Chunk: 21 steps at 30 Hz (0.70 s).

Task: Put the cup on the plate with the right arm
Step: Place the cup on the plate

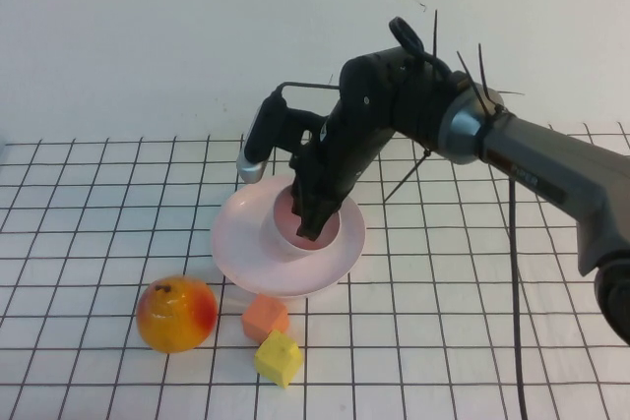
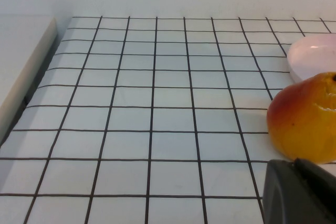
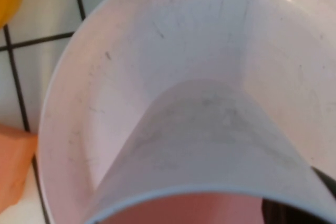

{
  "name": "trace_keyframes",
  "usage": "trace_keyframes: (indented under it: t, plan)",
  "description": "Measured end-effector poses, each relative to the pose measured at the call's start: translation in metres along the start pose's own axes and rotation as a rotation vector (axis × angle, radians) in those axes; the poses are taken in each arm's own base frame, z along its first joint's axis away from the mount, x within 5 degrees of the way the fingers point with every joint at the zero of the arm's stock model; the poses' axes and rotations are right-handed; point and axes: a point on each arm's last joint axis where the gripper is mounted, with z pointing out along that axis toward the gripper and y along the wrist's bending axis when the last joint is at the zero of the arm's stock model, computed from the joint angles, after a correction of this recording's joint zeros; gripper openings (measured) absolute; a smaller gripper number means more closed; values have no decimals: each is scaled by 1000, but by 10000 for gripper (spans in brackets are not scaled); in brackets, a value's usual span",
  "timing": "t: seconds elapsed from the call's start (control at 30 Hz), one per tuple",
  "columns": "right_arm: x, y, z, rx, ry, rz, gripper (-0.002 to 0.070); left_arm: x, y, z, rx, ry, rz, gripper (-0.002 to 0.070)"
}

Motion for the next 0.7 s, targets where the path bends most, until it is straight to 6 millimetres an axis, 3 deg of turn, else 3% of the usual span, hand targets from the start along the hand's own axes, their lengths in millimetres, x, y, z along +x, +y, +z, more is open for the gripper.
trace_keyframes:
  t: [0.2,0.47,0.7]
  plan:
    - [4,-6,5,65,30,31,53,0,0,0,0,0,0,-3]
    - [5,-16,1,52,-49,144,321,0,0,0,0,0,0,-3]
    - [-6,-24,-18,75,-86,133,361,0,0,0,0,0,0,-3]
